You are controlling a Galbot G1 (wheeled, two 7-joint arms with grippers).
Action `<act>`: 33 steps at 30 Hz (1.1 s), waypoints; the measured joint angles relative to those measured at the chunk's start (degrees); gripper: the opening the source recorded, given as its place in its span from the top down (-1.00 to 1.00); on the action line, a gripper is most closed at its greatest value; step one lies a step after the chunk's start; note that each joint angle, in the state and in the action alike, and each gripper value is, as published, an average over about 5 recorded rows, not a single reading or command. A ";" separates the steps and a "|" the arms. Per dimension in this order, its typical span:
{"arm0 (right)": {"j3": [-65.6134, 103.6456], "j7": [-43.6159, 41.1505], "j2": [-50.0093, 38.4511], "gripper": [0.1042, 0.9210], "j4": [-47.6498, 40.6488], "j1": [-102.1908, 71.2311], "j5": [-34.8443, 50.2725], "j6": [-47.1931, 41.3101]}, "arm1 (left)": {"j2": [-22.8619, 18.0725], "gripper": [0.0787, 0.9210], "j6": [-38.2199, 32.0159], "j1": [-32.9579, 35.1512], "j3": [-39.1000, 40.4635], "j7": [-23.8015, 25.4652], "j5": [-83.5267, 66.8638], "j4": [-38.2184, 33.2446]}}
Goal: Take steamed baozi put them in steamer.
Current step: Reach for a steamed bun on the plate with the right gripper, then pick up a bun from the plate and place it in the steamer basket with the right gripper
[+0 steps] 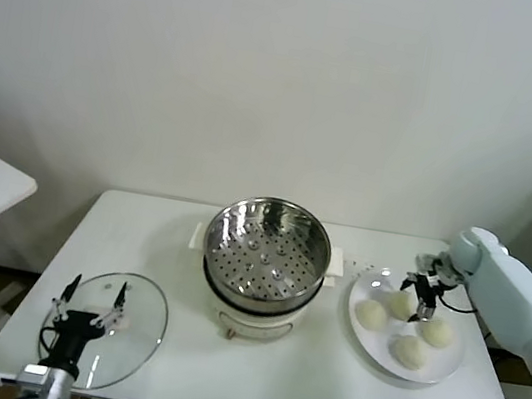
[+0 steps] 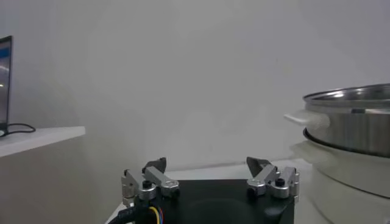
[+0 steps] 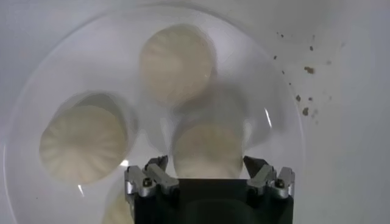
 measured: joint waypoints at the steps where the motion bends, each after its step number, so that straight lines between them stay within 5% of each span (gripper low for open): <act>1: 0.13 0.00 0.10 -0.68 -0.18 -0.01 -0.02 0.02 | 0.00 -0.77 0.02 -0.01 -0.01 -0.02 0.01 -0.02; 6: 0.56 -0.03 0.37 -0.50 -0.71 0.05 -0.16 0.13 | -0.01 -0.77 0.08 0.07 -0.16 -0.12 0.02 -0.13; 18: -0.75 -0.47 -0.87 -0.46 1.72 2.18 1.11 0.85 | -0.18 -0.77 0.01 0.82 -0.68 -0.25 -0.01 -0.44; 33: -15.40 -1.61 -4.98 -0.47 24.50 20.60 0.12 8.14 | 0.16 -0.77 0.18 1.07 -0.72 -0.20 0.11 -0.75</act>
